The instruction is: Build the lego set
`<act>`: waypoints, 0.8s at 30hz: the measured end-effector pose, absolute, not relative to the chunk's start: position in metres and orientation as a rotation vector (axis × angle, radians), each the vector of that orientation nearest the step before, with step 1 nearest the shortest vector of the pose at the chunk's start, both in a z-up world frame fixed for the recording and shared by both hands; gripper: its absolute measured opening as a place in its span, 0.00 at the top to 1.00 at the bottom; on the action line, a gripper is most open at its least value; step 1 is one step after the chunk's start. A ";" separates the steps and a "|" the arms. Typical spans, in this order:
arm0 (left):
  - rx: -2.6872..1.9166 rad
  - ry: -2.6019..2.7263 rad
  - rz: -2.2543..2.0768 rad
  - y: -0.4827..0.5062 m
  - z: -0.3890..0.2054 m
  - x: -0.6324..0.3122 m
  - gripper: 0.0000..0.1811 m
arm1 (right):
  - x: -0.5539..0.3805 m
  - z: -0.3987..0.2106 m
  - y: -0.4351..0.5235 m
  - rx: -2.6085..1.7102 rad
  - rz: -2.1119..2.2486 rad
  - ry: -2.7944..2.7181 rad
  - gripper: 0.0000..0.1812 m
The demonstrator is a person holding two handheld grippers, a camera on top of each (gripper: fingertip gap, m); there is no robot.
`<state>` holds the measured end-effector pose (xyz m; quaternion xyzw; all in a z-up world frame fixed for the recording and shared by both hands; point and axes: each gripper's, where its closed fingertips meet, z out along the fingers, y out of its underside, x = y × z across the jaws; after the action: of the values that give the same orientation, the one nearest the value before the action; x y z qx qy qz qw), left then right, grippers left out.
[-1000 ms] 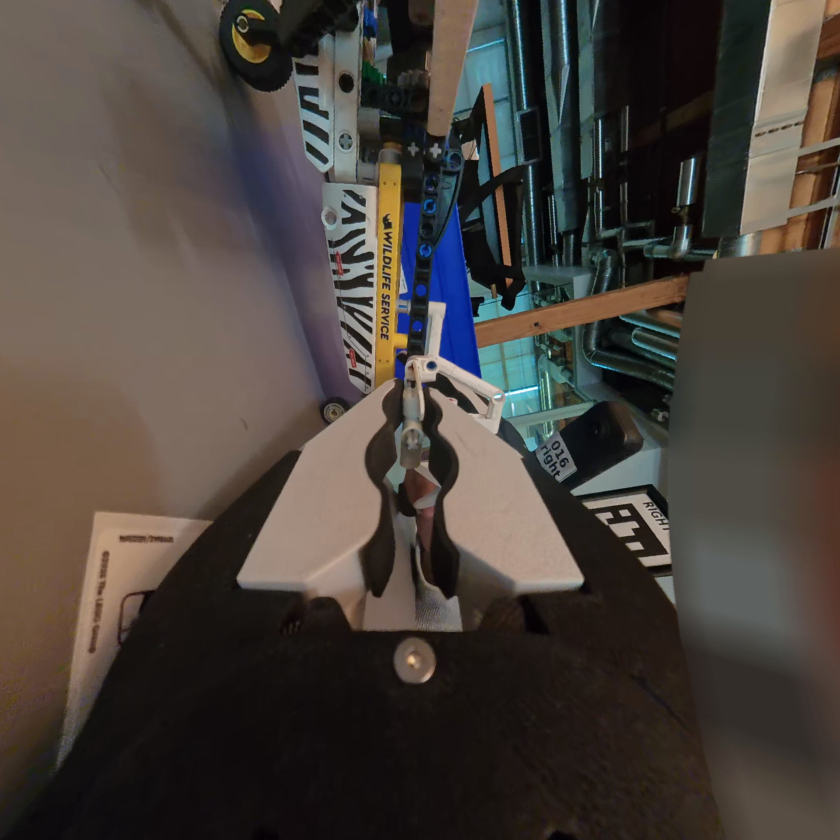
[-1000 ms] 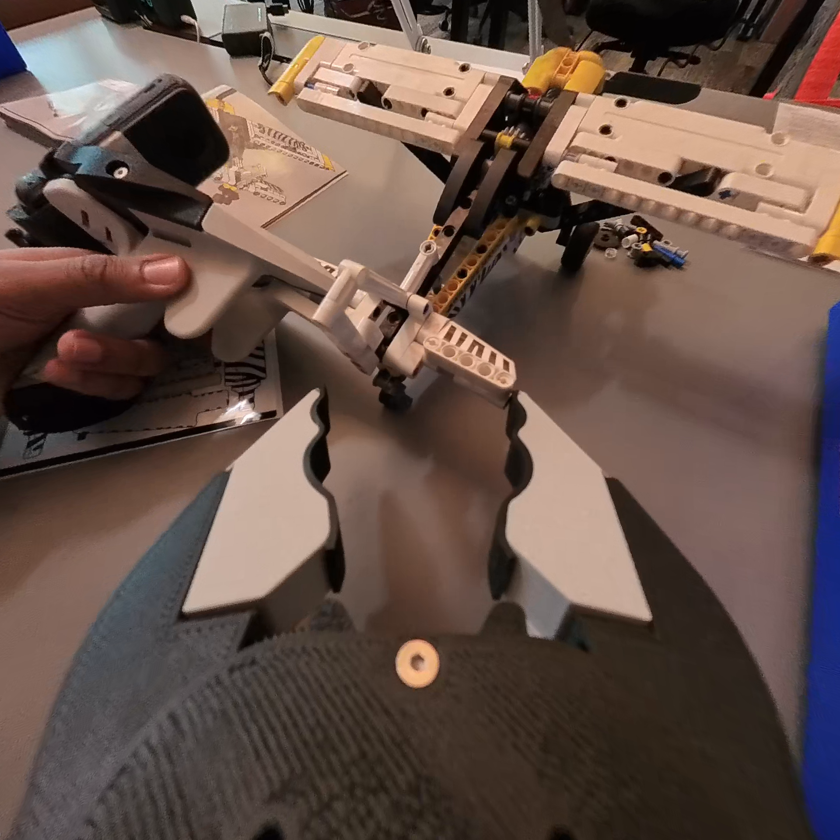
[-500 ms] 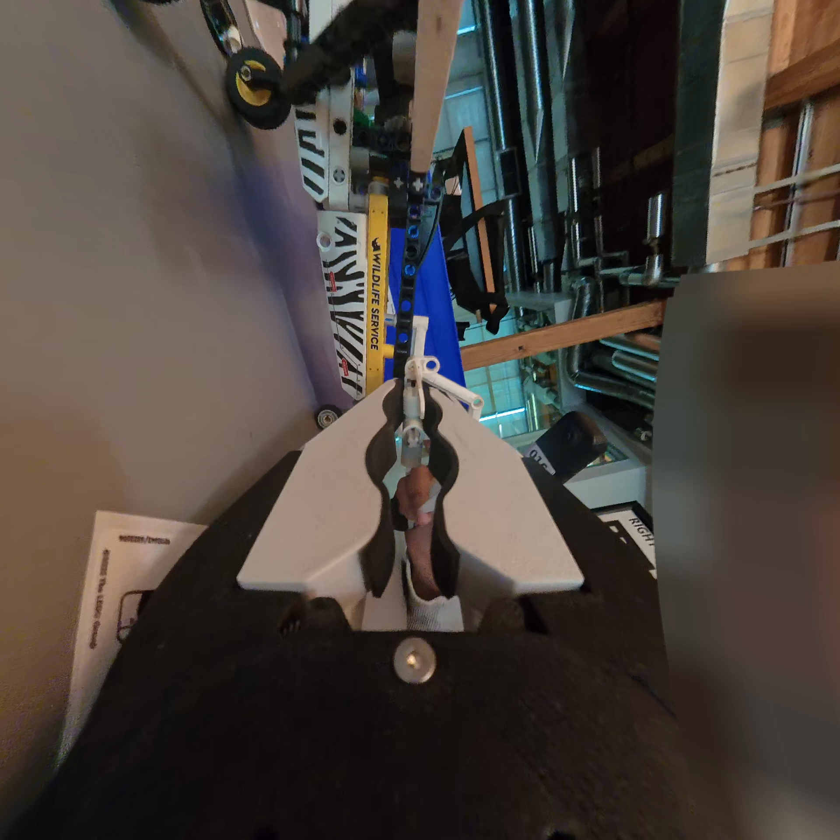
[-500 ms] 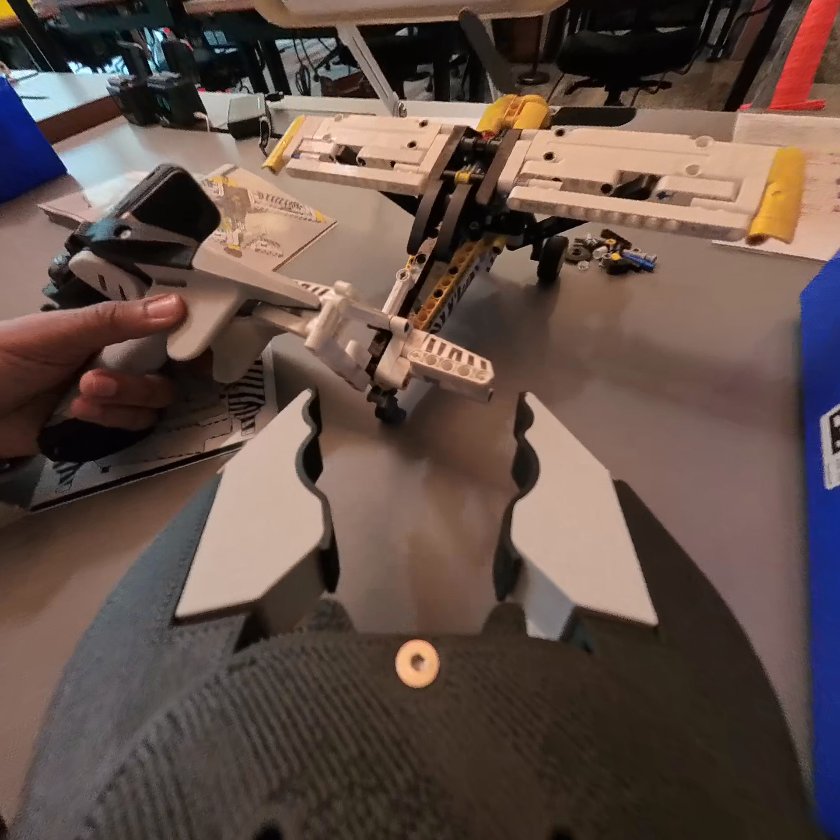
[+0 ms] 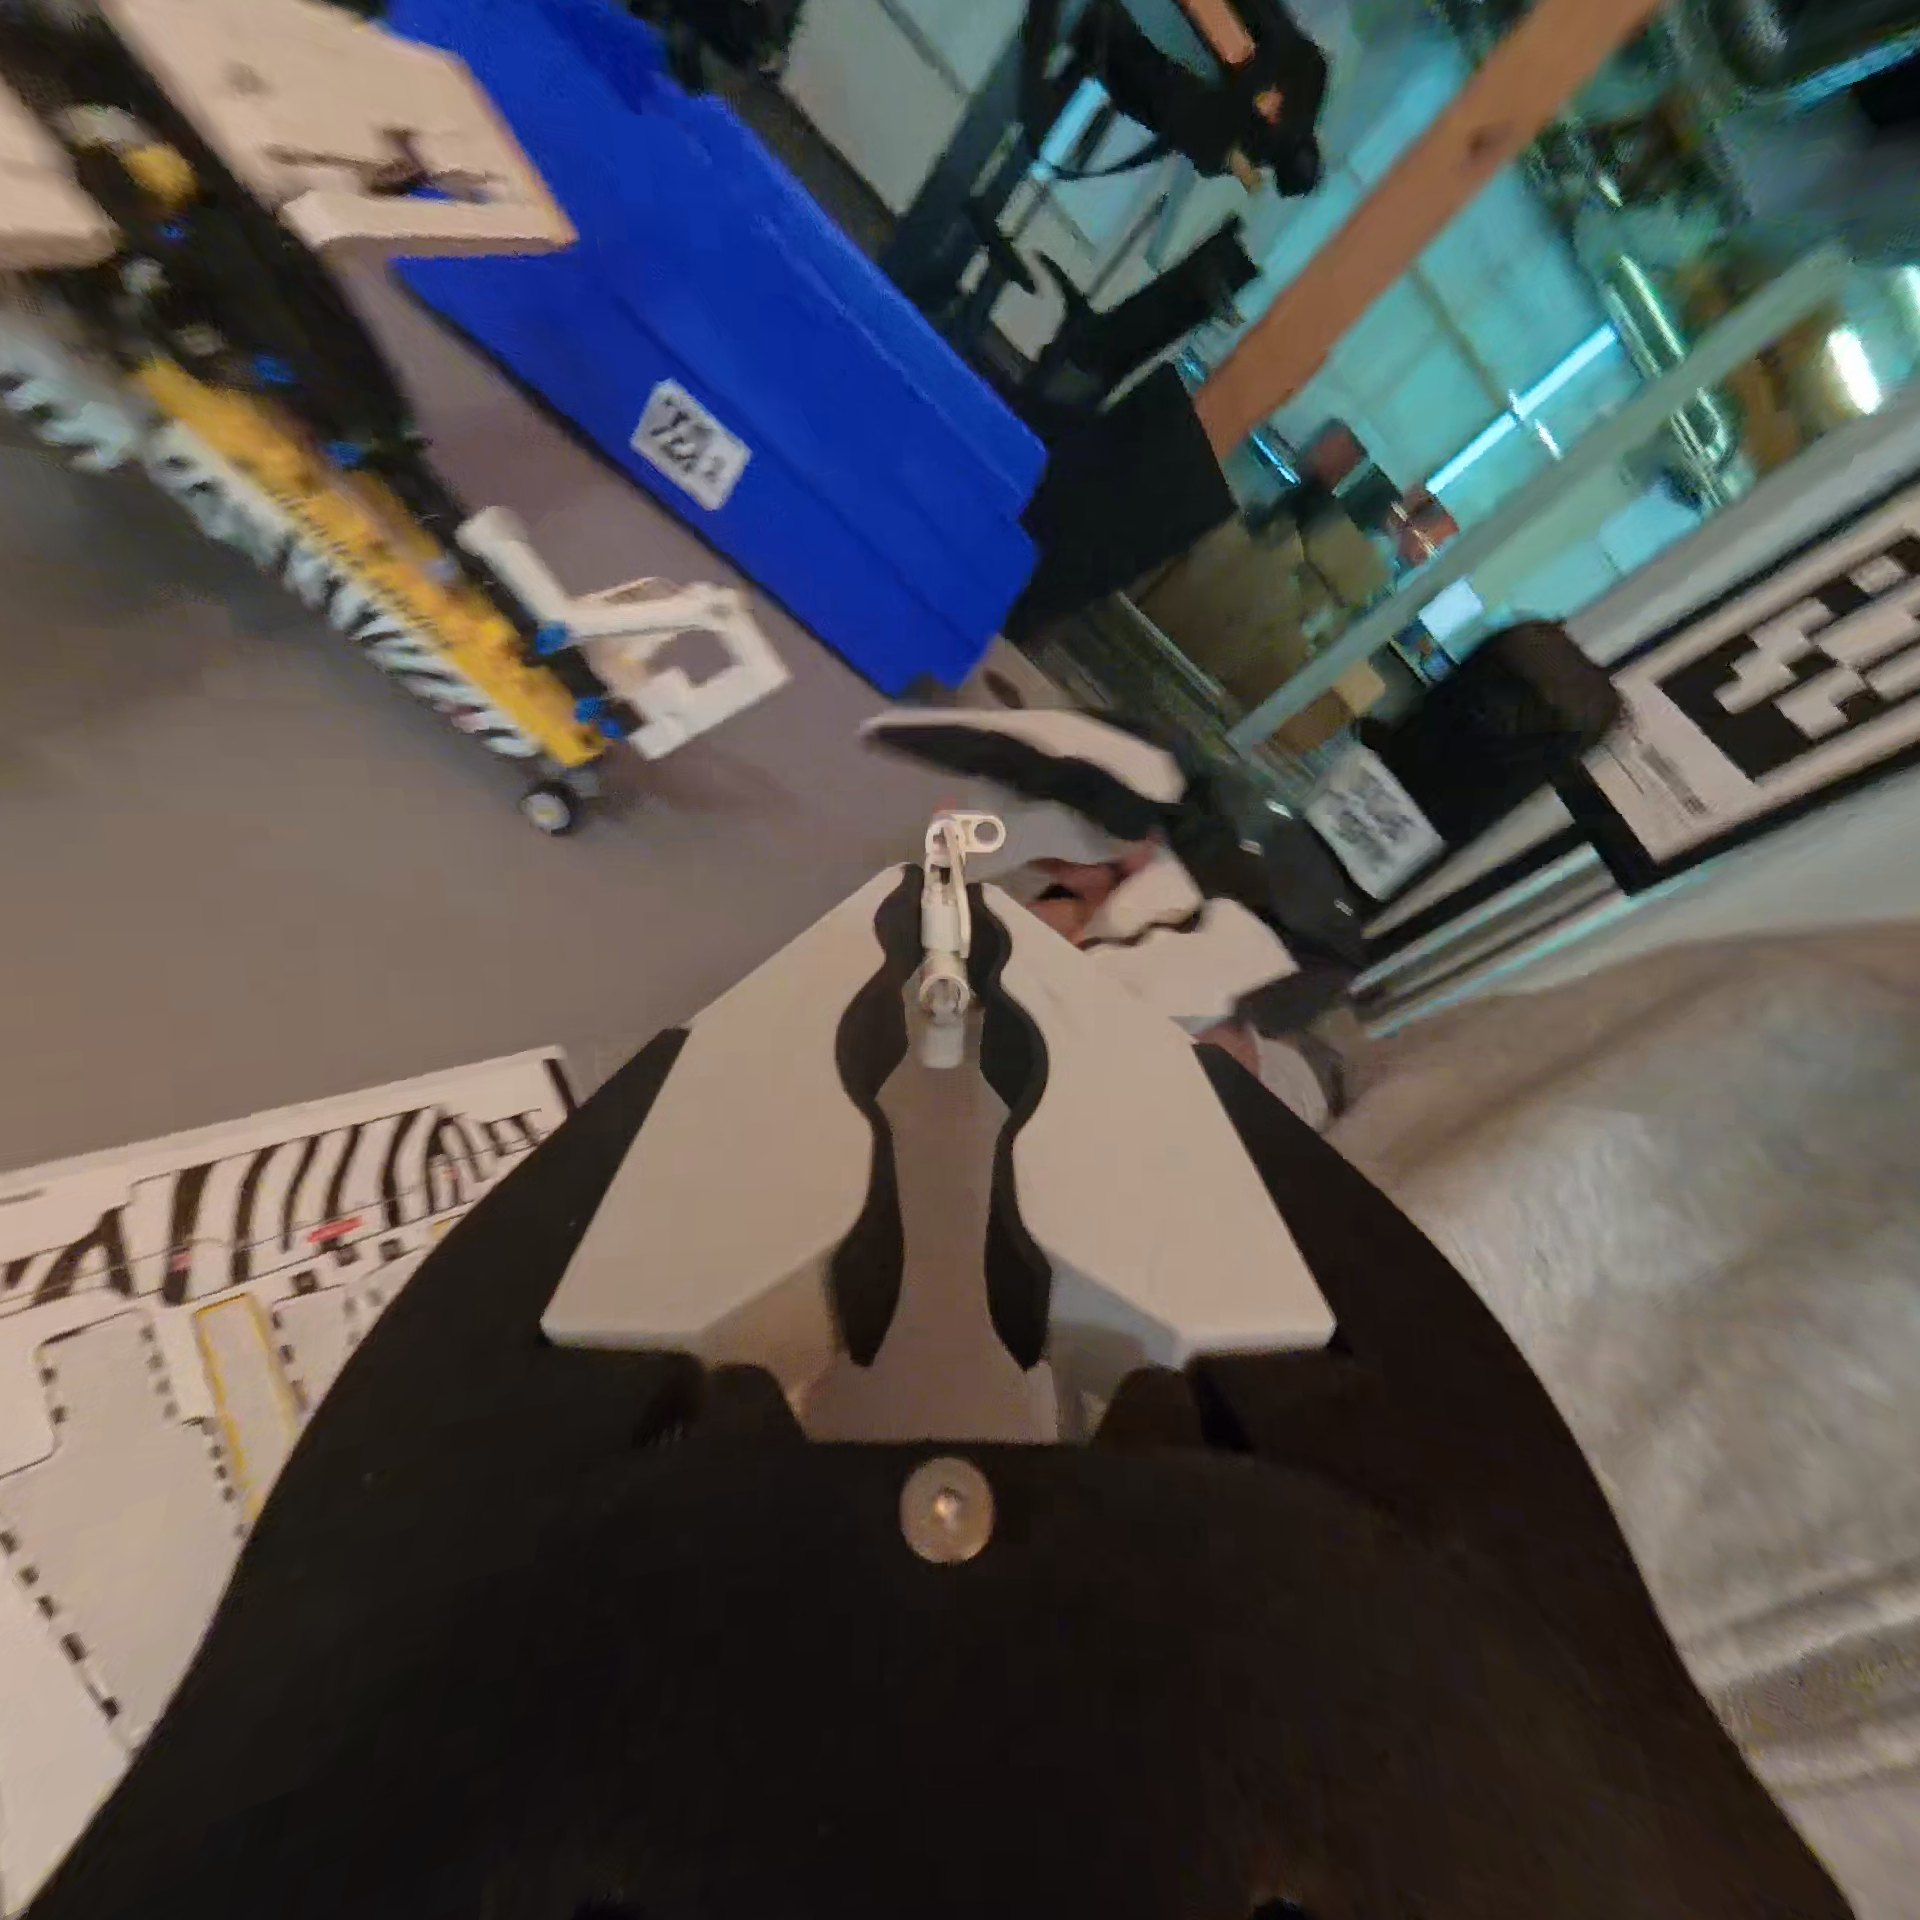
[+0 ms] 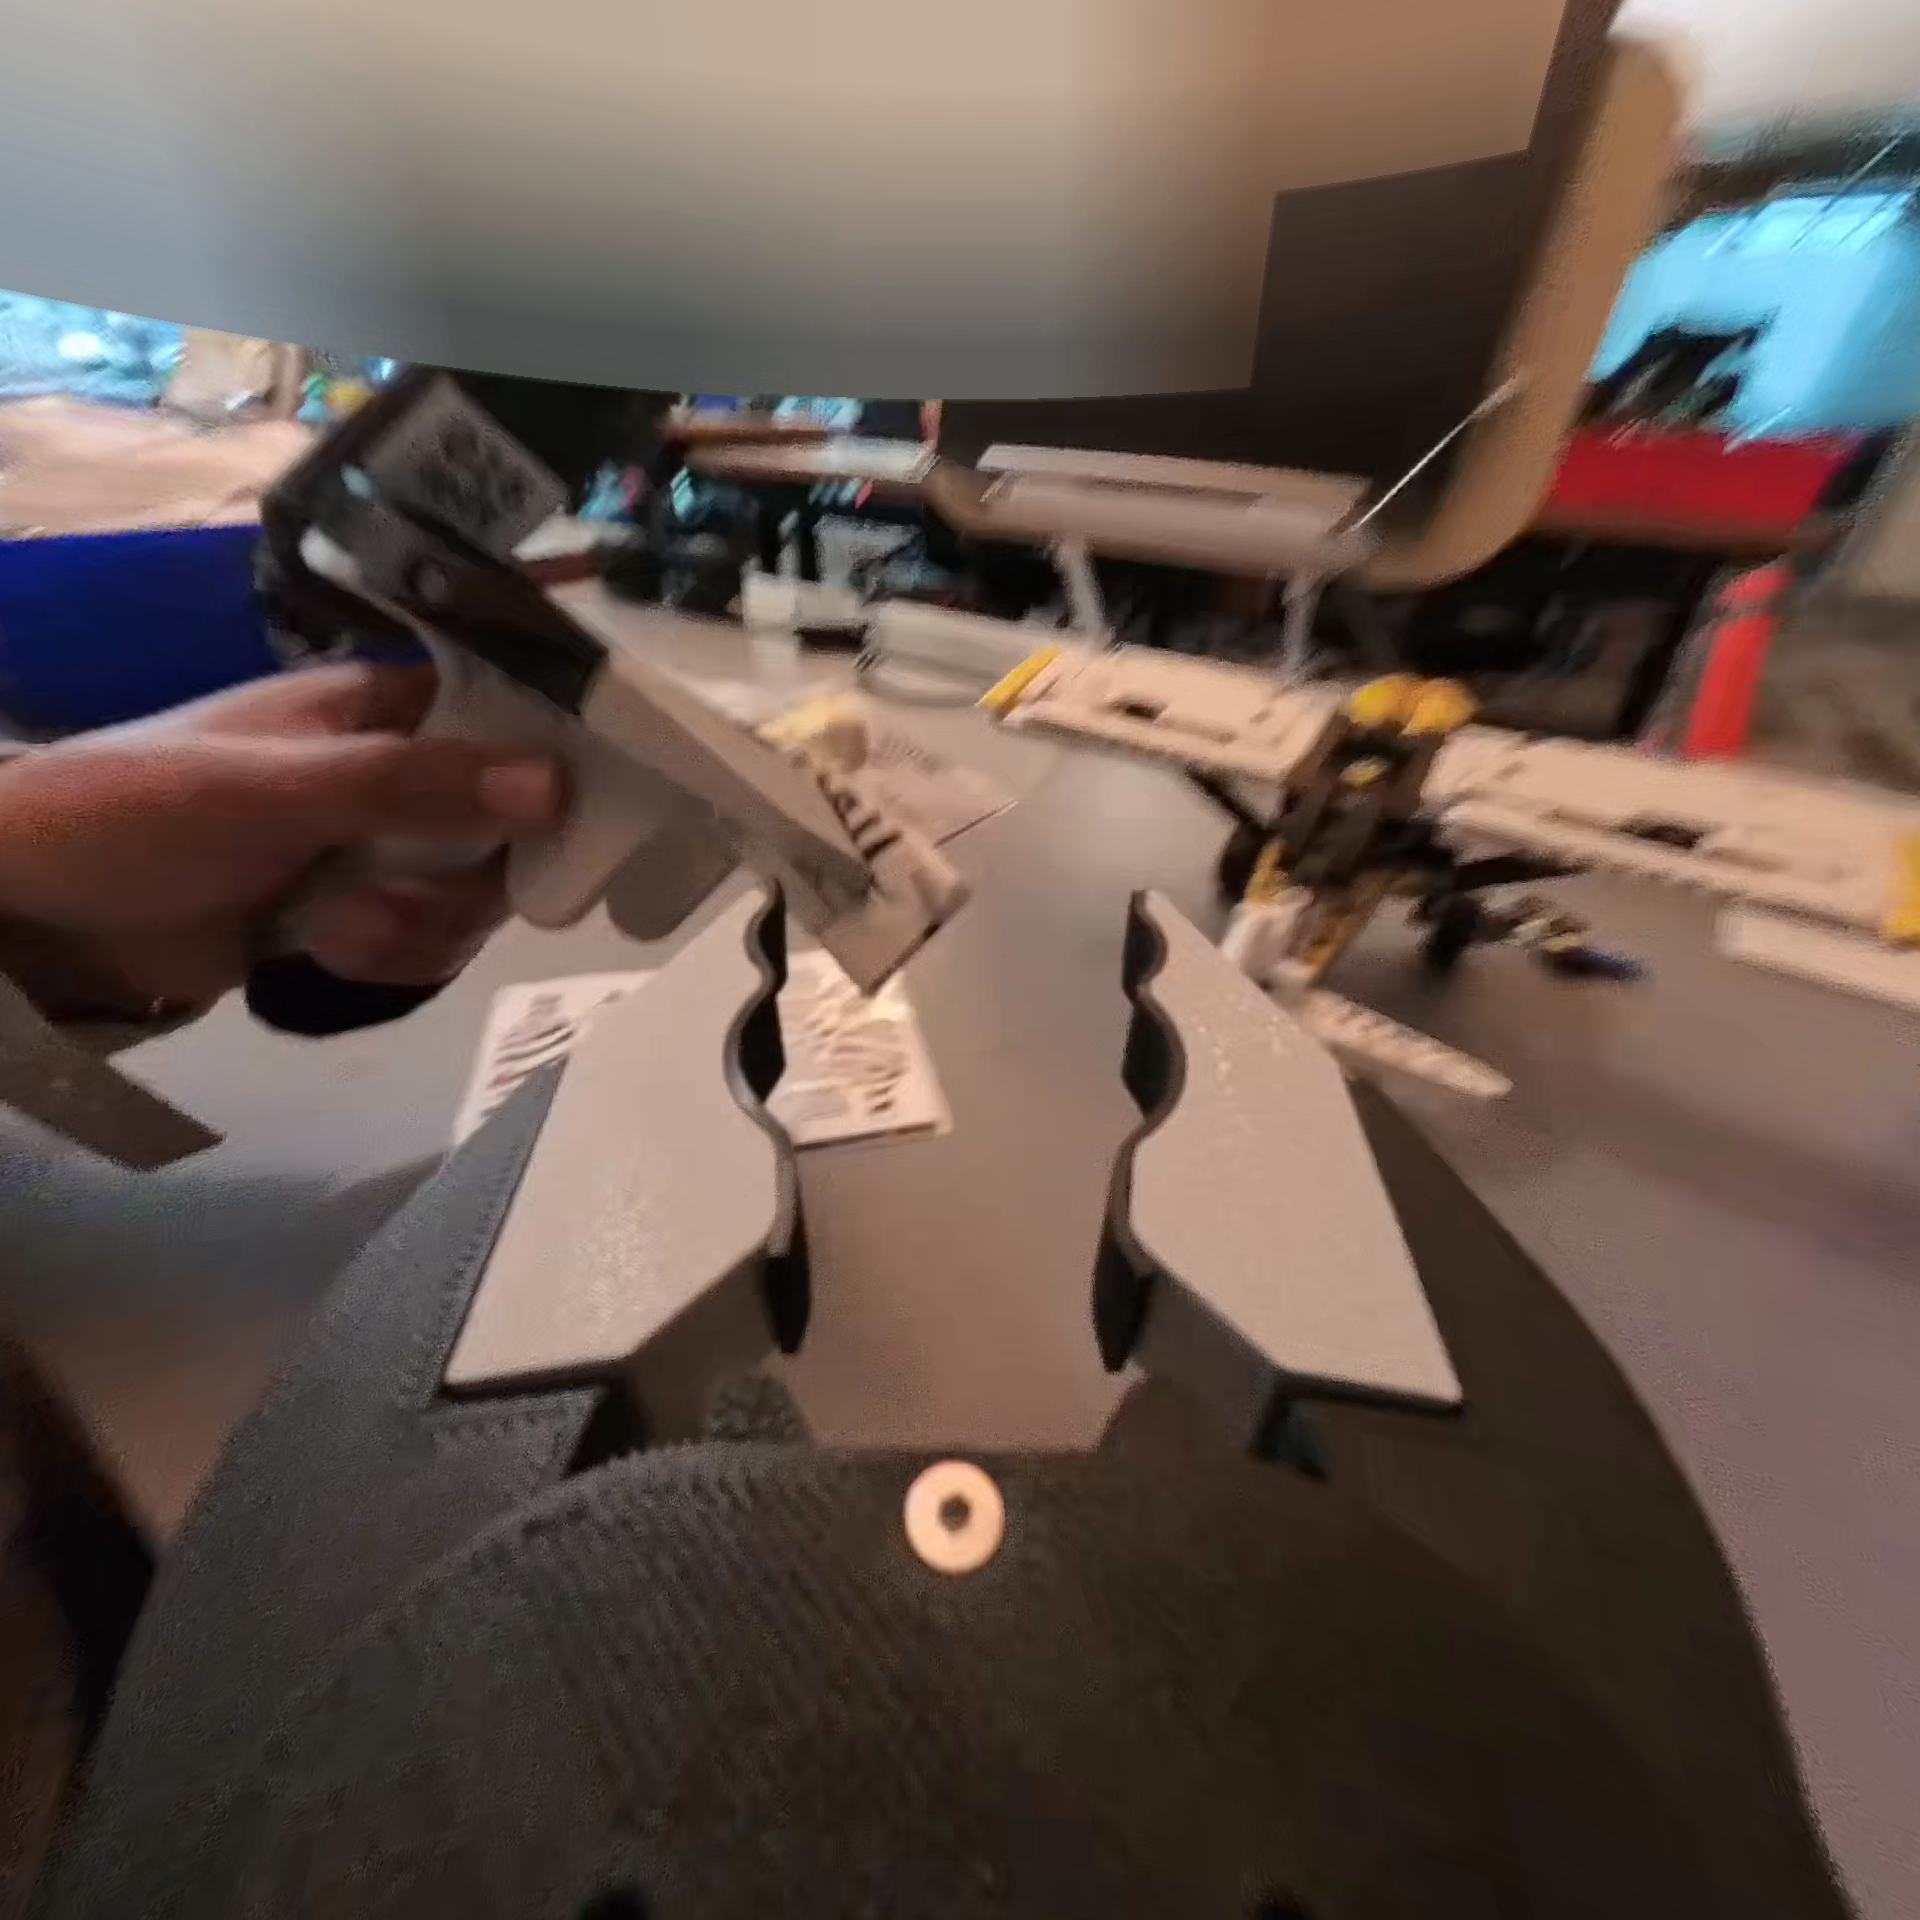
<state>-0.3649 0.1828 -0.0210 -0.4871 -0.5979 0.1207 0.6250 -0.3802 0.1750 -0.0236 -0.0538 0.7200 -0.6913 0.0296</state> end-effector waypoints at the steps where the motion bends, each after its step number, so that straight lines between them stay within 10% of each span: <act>1: -1.139 -1.317 0.295 0.192 -0.012 -0.359 0.97 | -0.370 -0.031 0.172 -0.178 -2.015 2.204 0.63; 10: -1.119 -1.165 0.445 0.213 0.017 -0.326 0.93 | -0.304 0.009 0.197 -0.144 -1.612 1.480 0.97; 15: -1.017 -1.175 0.472 0.201 0.017 -0.309 0.82 | -0.309 0.018 0.201 -0.094 -1.661 1.447 0.97; 24: -0.898 -1.115 0.344 0.197 0.012 -0.290 0.97 | -0.292 0.003 0.198 -0.150 -1.553 1.553 0.97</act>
<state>-0.2896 0.1968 0.0120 -0.4097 -0.5084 0.1567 0.7410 -0.2920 0.1983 0.0035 -0.0607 0.6290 -0.6289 0.4529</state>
